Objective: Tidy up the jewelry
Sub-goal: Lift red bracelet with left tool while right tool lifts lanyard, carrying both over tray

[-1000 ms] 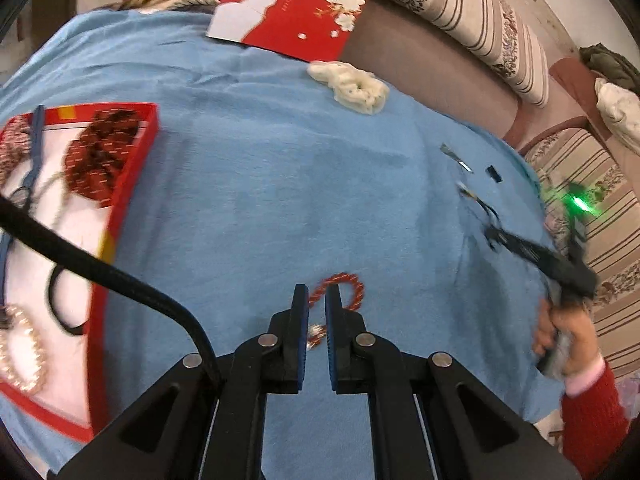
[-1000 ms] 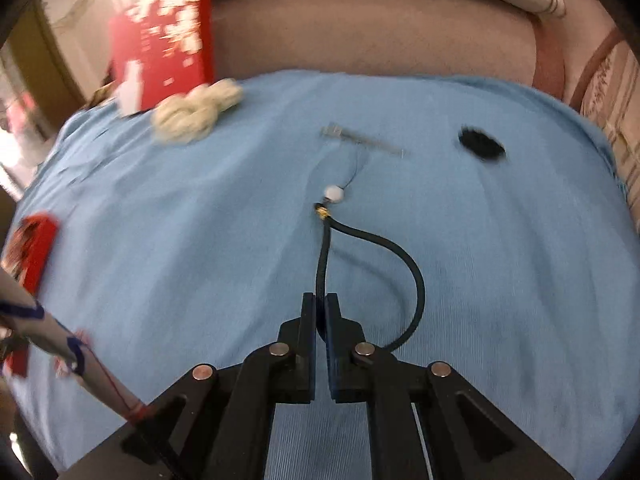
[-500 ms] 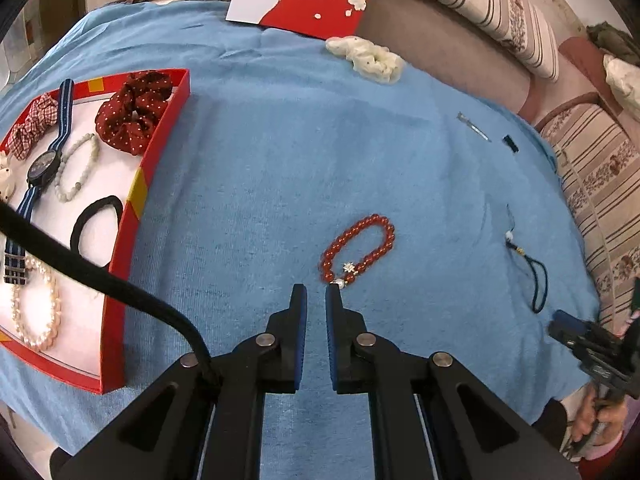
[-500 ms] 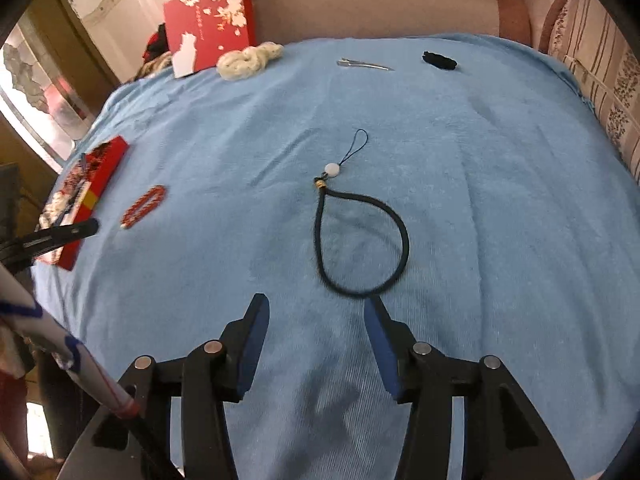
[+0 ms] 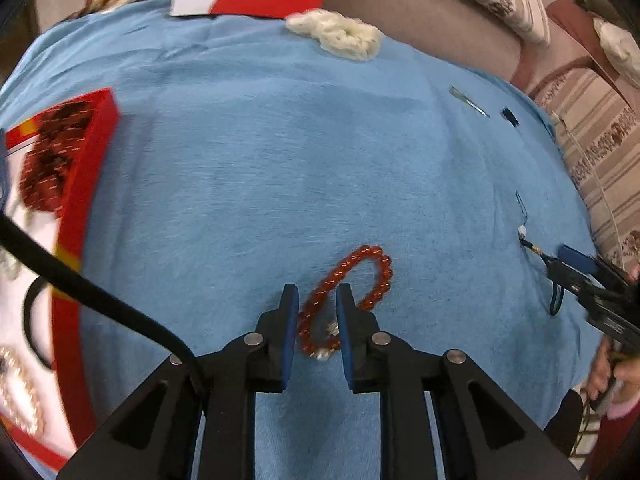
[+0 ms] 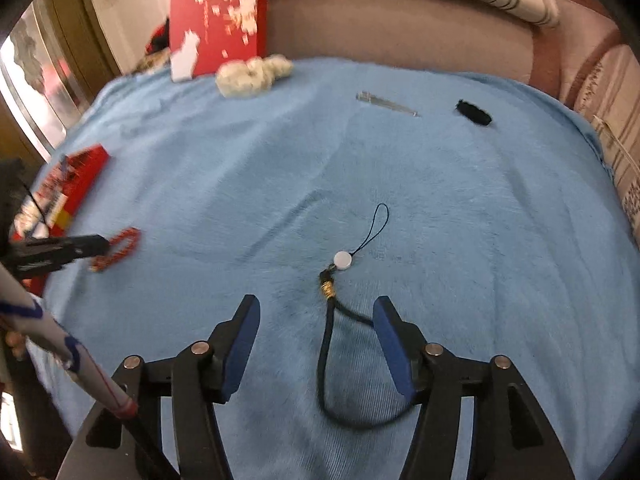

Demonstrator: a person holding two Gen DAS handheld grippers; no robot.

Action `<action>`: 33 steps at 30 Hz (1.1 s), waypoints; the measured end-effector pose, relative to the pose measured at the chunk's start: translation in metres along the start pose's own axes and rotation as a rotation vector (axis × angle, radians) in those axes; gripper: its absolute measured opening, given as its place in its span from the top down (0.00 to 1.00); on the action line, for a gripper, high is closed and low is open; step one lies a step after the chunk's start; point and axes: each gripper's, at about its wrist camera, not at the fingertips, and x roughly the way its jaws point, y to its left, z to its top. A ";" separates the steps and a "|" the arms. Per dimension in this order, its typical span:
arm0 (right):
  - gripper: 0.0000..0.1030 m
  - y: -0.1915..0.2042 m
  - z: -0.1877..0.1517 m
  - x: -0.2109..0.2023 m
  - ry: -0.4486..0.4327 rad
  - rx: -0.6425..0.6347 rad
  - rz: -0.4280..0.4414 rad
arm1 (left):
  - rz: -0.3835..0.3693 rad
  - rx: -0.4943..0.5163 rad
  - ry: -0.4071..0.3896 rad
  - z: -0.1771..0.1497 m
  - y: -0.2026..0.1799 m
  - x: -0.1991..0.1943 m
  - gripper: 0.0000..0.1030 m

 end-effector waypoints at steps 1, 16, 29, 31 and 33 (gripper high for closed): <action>0.39 0.000 0.001 0.007 0.011 -0.011 -0.013 | 0.000 0.015 -0.002 0.001 -0.002 0.003 0.81; 0.95 -0.004 -0.019 -0.008 -0.012 0.033 -0.001 | -0.030 0.059 -0.065 -0.009 -0.017 -0.014 0.93; 0.95 0.052 -0.004 -0.086 -0.171 0.028 0.132 | -0.108 -0.058 -0.256 -0.030 0.044 -0.170 0.93; 0.94 0.066 0.000 -0.090 -0.177 0.013 0.158 | -0.081 -0.087 -0.271 -0.033 0.064 -0.185 0.93; 0.95 0.085 0.004 -0.094 -0.182 -0.005 0.188 | -0.030 -0.107 -0.285 -0.037 0.084 -0.198 0.93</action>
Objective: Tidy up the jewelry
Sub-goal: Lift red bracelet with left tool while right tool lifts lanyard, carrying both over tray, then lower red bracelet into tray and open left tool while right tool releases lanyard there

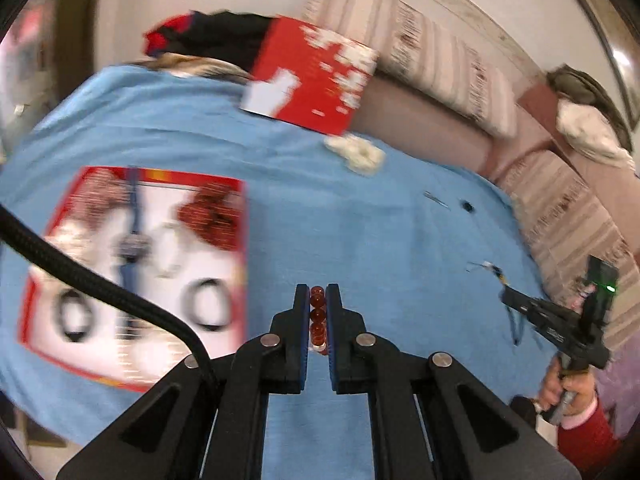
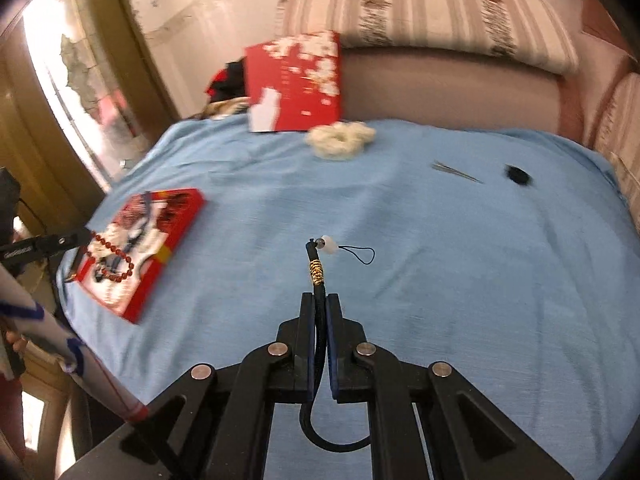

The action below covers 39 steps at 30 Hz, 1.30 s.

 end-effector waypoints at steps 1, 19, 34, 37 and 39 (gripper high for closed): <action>0.95 0.010 0.002 0.001 0.001 -0.008 0.018 | 0.026 -0.006 -0.006 0.001 0.011 -0.007 0.93; 0.94 0.205 0.057 0.097 0.117 -0.100 0.308 | 0.149 -0.174 0.019 0.017 0.143 0.004 0.93; 0.94 0.271 0.061 0.236 0.300 0.086 0.361 | 0.237 -0.225 0.099 0.003 0.215 0.061 0.93; 0.92 0.275 0.061 0.251 0.300 0.071 0.307 | 0.238 -0.213 0.082 0.002 0.211 0.056 0.93; 0.85 0.280 0.062 0.254 0.301 0.028 0.280 | 0.236 -0.200 0.072 0.002 0.207 0.052 0.93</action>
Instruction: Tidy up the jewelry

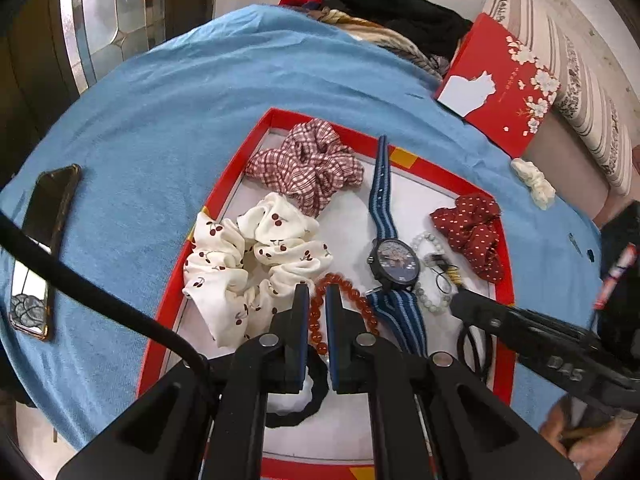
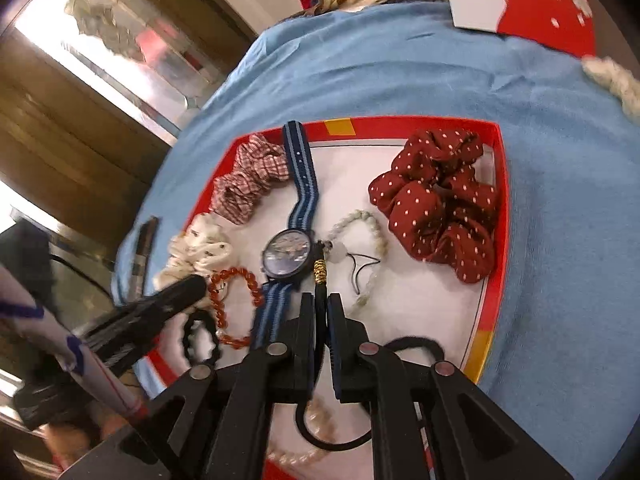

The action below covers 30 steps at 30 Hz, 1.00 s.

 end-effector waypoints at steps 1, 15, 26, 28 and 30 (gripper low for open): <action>0.79 0.003 0.001 -0.001 0.001 -0.019 0.000 | -0.004 0.006 -0.005 0.000 -0.002 -0.003 0.91; 0.63 -0.036 -0.006 -0.036 -0.076 -0.096 -0.253 | 0.007 -0.093 -0.165 -0.026 0.009 -0.081 0.65; 0.92 -0.054 -0.011 -0.034 -0.064 -0.019 -0.296 | 0.035 -0.102 -0.162 -0.045 0.006 -0.087 0.65; 0.93 -0.060 -0.012 -0.038 -0.073 0.007 -0.303 | 0.029 -0.100 -0.157 -0.045 0.006 -0.086 0.65; 0.94 -0.069 -0.012 -0.044 -0.084 0.038 -0.311 | 0.021 -0.093 -0.151 -0.046 0.002 -0.085 0.65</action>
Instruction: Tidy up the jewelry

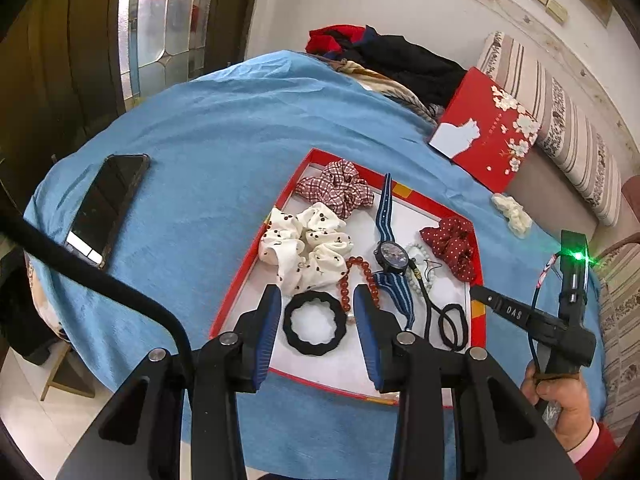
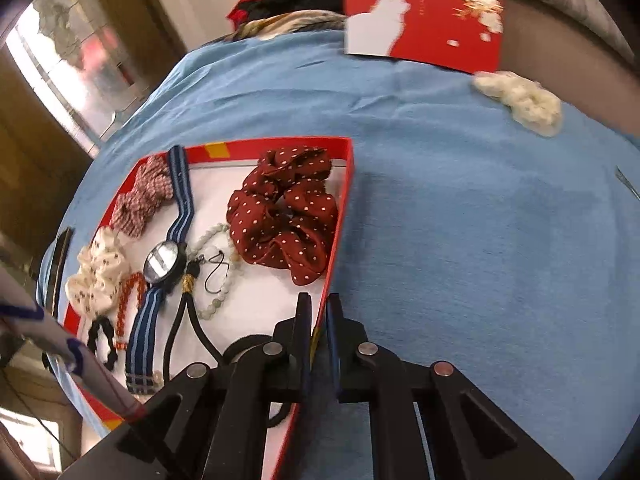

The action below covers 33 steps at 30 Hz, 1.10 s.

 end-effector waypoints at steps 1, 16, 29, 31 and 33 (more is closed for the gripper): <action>0.94 -0.007 0.000 -0.002 -0.004 0.021 -0.007 | -0.003 0.005 0.002 -0.001 -0.003 0.000 0.65; 0.95 -0.099 -0.030 -0.047 -0.065 0.239 -0.044 | -0.065 0.069 0.036 -0.020 -0.065 0.007 0.65; 0.57 -0.118 -0.048 -0.083 -0.115 0.221 0.049 | -0.020 0.085 -0.081 -0.040 -0.099 -0.035 0.45; 0.56 -0.122 -0.056 -0.098 -0.138 0.207 0.038 | 0.017 0.085 -0.124 -0.045 -0.103 -0.045 0.40; 0.56 -0.126 -0.066 -0.108 -0.145 0.189 0.022 | 0.064 0.091 -0.183 -0.052 -0.110 -0.057 0.32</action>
